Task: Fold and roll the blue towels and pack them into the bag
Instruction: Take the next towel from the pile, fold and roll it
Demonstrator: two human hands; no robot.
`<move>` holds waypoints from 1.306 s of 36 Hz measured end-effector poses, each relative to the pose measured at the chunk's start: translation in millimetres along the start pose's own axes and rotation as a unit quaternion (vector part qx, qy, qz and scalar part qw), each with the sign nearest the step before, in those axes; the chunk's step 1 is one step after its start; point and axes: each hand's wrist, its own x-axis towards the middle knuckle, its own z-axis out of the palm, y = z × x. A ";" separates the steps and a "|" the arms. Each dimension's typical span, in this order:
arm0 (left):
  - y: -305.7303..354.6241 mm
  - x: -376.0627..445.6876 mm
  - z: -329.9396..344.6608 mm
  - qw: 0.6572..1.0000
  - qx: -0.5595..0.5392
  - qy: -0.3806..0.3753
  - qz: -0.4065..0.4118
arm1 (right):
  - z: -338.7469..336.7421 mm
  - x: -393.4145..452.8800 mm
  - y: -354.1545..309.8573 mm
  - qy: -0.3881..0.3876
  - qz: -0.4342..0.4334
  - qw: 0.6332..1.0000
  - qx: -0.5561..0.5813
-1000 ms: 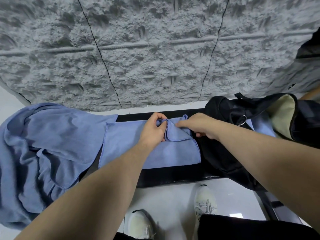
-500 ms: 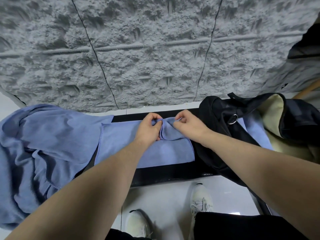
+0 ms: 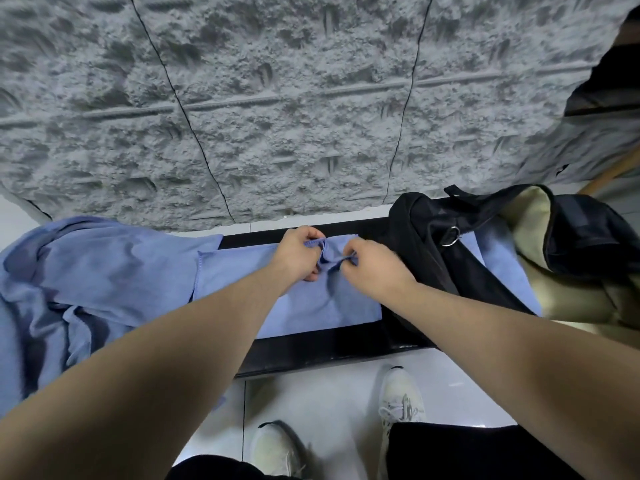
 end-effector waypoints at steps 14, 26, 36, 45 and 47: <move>-5.3 13.3 2.4 0.999 0.015 0.040 0.031 | -9.8 29.1 -0.9 0.033 0.148 0.979 0.136; -18.5 -2.8 -6.0 0.982 0.067 0.091 0.151 | 0.4 11.3 -2.5 0.025 0.032 0.998 0.055; -65.1 -46.0 -38.3 0.886 0.406 0.145 0.170 | 25.5 -4.1 -27.8 -0.027 -0.170 0.980 -0.100; -76.7 -38.0 -57.7 0.858 0.499 0.069 0.095 | 47.3 8.1 -36.1 -0.128 -0.151 0.966 -0.169; -76.9 -36.5 -59.9 0.859 0.498 0.060 0.104 | 46.0 13.8 -31.5 -0.123 -0.131 0.967 -0.183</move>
